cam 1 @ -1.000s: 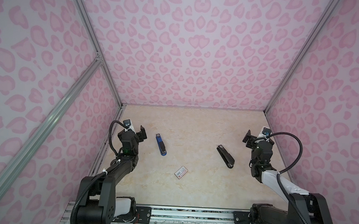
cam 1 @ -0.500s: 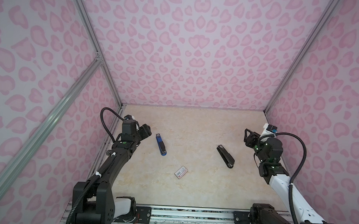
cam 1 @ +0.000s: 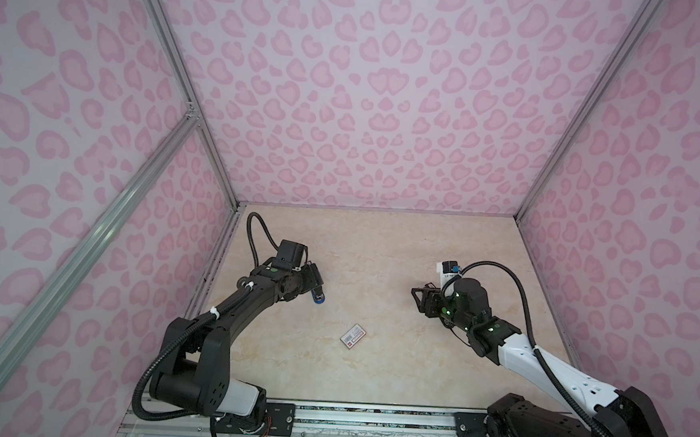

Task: Load the staples into the stapler
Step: 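Reach the left gripper to the blue stapler while the right gripper approaches it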

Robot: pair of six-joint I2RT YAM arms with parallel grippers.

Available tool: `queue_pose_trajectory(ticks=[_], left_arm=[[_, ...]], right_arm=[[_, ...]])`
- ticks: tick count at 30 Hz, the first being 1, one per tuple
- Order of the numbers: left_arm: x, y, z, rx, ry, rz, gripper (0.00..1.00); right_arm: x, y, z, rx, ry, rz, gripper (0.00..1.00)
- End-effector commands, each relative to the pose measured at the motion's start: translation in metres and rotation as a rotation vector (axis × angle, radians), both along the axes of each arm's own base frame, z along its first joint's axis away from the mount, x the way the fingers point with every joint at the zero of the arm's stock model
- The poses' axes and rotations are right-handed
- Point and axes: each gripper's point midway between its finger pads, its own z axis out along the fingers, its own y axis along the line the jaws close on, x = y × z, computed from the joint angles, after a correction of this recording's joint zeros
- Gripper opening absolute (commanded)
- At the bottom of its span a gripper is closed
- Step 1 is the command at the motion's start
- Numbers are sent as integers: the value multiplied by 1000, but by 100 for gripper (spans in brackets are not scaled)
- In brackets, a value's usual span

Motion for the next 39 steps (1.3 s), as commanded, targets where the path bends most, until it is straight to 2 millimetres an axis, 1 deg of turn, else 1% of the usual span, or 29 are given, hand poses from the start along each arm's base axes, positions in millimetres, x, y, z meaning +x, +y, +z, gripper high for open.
queue_pose_trajectory(ticks=[1,7,11,16,17,18,20,21,23,27,32,34,36,37,38,39], left_arm=[[1,5,-11,73,66,50,77],[4,-5,-28,118,137,27,63],[-1,-10,-38,137,173,6,52],[-3,-14,-40,157,181,-10,37],[-2,-16,-38,158,178,-16,30],[-2,-16,-37,161,179,-20,27],[-2,-17,-34,166,176,-27,28],[-2,-17,-34,166,176,-32,34],[-2,-17,-33,170,179,-35,41],[-2,-17,-31,176,176,-38,41],[0,-17,-36,190,191,-47,41],[1,-16,-37,196,192,-47,37],[2,-18,-37,193,193,-52,30],[2,-19,-37,189,195,-55,26],[3,-20,-36,186,195,-61,18],[2,-21,-36,182,197,-64,13]], right_arm=[[2,17,-5,2,-9,8,64],[-1,41,-21,-19,29,64,64],[-2,49,-32,-33,51,81,63],[-4,58,-39,-44,68,104,62],[-4,60,-40,-44,70,108,62],[-5,62,-43,-46,75,113,61],[-6,66,-45,-48,80,121,61],[-7,68,-47,-47,85,126,61],[-8,71,-49,-45,91,133,61],[-9,75,-50,-42,91,143,61],[-10,77,-51,-42,96,149,61],[-10,77,-51,-43,96,150,60],[-11,77,-52,-44,98,153,60],[-11,78,-52,-42,100,155,59],[-11,79,-53,-39,102,158,59],[-11,80,-53,-36,105,162,57]])
